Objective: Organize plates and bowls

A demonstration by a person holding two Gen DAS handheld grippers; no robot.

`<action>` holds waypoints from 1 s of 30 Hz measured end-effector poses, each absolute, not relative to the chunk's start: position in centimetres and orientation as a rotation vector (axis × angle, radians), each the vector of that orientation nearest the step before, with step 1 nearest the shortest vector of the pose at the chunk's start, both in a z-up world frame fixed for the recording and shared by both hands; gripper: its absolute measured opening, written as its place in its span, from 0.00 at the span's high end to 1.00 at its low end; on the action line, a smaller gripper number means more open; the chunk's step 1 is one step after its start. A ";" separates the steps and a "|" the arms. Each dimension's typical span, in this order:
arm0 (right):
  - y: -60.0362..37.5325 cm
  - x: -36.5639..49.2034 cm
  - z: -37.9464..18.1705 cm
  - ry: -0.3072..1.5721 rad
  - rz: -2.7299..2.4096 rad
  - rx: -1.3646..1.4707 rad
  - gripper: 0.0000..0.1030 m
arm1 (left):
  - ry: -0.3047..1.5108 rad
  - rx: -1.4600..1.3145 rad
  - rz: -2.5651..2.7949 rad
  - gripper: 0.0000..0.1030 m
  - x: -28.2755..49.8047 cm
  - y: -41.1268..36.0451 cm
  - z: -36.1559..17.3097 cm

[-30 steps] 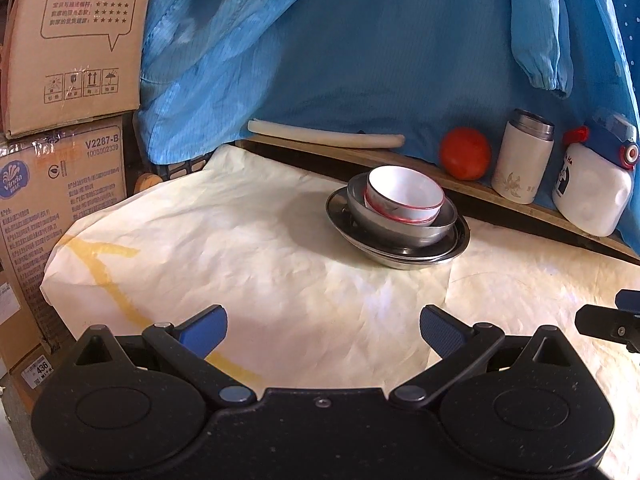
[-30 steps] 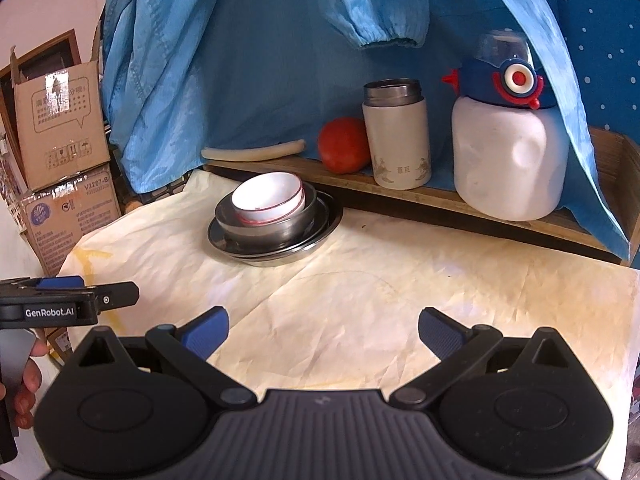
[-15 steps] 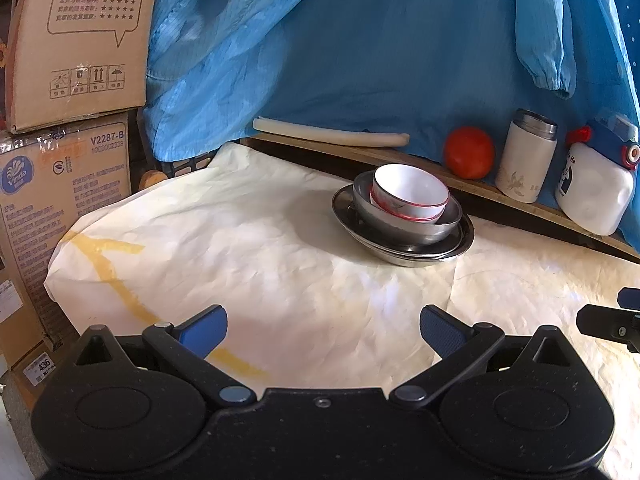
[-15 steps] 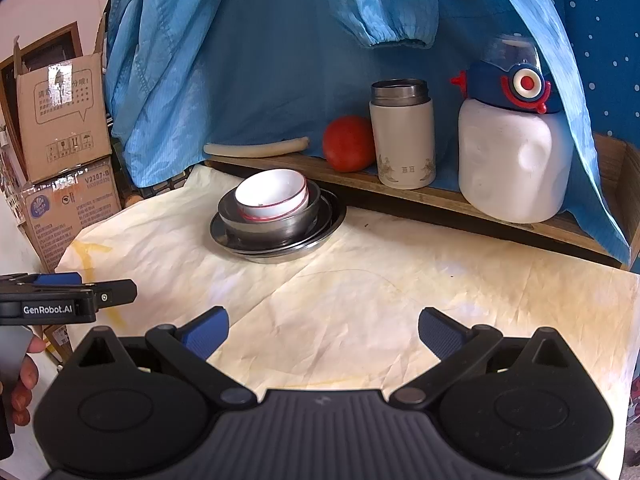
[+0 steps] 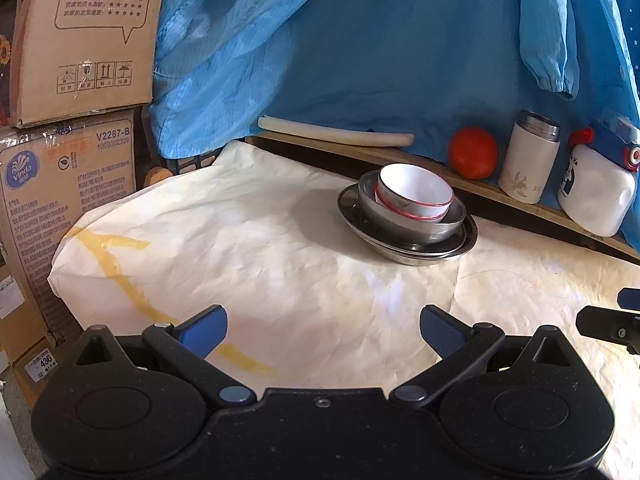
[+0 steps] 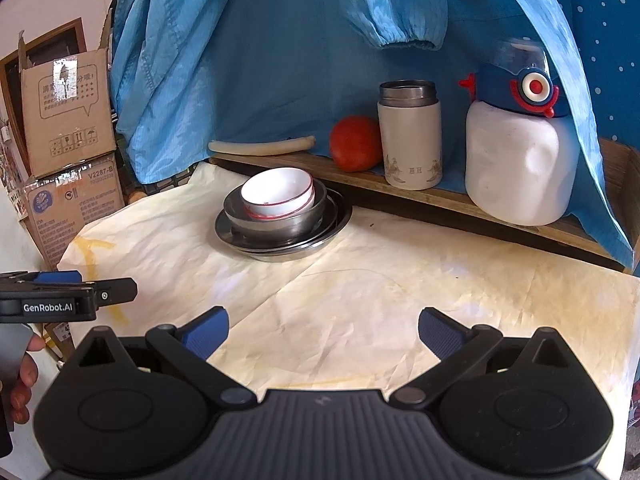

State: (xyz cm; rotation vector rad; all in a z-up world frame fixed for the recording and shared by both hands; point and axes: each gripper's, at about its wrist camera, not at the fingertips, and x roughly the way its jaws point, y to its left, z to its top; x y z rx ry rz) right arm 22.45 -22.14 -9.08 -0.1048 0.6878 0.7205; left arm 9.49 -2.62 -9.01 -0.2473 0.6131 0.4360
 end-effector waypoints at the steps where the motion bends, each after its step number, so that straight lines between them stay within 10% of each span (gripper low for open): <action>1: -22.2 22.4 -9.1 0.688 0.721 -0.104 0.00 | 0.613 -0.248 0.436 0.01 9.5 -2.6 -9.0; 30: -22.1 22.7 -9.2 0.692 0.720 -0.104 0.00 | 0.614 -0.247 0.434 0.01 9.6 -2.5 -9.0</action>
